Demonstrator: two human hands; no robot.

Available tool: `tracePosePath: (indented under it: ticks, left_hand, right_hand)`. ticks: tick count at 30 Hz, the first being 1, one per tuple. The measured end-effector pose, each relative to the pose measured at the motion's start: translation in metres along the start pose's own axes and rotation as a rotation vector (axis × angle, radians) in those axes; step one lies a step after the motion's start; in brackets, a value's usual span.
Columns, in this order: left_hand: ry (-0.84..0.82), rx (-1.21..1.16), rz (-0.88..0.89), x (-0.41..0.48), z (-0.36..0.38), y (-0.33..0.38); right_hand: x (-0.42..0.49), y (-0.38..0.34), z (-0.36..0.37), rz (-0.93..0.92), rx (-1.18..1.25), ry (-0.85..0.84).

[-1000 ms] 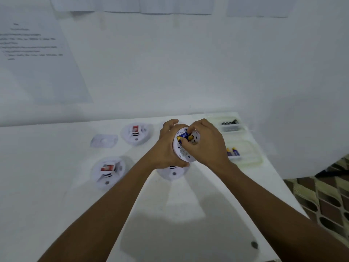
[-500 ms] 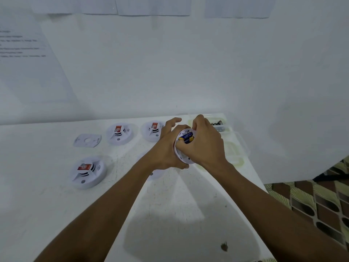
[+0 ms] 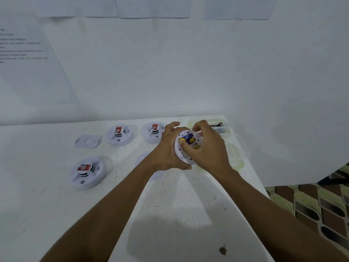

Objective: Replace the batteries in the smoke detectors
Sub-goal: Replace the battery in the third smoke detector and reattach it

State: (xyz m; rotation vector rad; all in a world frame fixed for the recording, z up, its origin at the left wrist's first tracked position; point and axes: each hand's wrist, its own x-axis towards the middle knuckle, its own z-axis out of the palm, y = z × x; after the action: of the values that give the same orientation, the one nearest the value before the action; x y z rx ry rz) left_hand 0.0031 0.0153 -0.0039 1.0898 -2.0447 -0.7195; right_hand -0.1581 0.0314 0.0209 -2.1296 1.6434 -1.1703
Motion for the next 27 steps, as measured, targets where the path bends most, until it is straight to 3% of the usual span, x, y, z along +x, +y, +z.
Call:
tracePosePath:
  ticks: [5,12,21,23,27]
  left_hand:
    - [-0.022,-0.015,-0.022,0.0,0.002,0.001]
    - [-0.021,-0.047,-0.077,0.008,0.004,0.009]
    - [-0.022,-0.042,0.004,0.007,0.003,0.016]
    - [-0.013,-0.047,0.018,0.009,0.005,0.015]
    - [-0.002,0.0,-0.032,0.011,0.005,0.0]
  right_hand:
    - [-0.001,0.014,0.006,-0.09,0.082,0.058]
    - [0.005,0.025,0.008,-0.306,0.015,0.078]
    - [0.011,0.029,0.003,-0.538,-0.022,0.08]
    - [0.011,0.026,-0.003,-0.458,0.054,0.096]
    - [0.016,0.031,-0.023,-0.13,0.284,0.106]
